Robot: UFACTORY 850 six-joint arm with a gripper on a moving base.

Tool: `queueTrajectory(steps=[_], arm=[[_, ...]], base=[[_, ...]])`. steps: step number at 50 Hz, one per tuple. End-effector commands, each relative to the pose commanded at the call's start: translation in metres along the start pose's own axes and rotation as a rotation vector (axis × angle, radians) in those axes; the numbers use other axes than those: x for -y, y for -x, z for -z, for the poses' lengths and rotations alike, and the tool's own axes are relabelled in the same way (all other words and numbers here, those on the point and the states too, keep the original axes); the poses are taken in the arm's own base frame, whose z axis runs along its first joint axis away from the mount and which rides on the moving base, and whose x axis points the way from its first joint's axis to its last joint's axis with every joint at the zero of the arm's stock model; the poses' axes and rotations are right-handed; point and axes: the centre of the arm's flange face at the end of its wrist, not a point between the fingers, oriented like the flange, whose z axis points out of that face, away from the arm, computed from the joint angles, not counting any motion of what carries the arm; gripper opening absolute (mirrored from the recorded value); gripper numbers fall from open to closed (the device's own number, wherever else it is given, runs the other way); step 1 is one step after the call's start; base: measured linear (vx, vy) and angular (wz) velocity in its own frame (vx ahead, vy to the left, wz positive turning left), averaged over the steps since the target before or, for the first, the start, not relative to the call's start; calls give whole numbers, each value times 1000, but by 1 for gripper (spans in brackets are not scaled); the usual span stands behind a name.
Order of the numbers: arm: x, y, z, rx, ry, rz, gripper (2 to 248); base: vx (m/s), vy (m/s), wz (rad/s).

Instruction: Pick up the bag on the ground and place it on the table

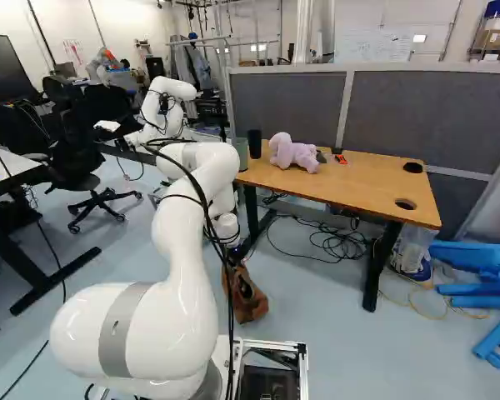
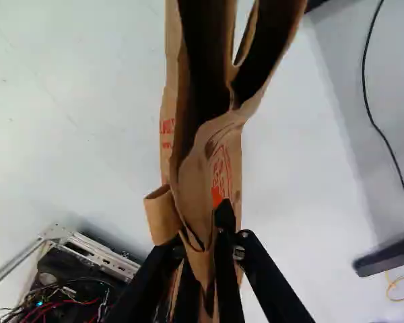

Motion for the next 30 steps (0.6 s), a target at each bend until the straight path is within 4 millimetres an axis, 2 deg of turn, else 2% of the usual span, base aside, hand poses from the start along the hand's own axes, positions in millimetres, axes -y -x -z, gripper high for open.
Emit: queueTrajectory(steps=[11, 30], arm=[[4, 1, 3, 7, -3, -141, 21], [5, 2, 29, -1, 1, -378, 21]], base=[[0, 0, 0], [0, 0, 0]])
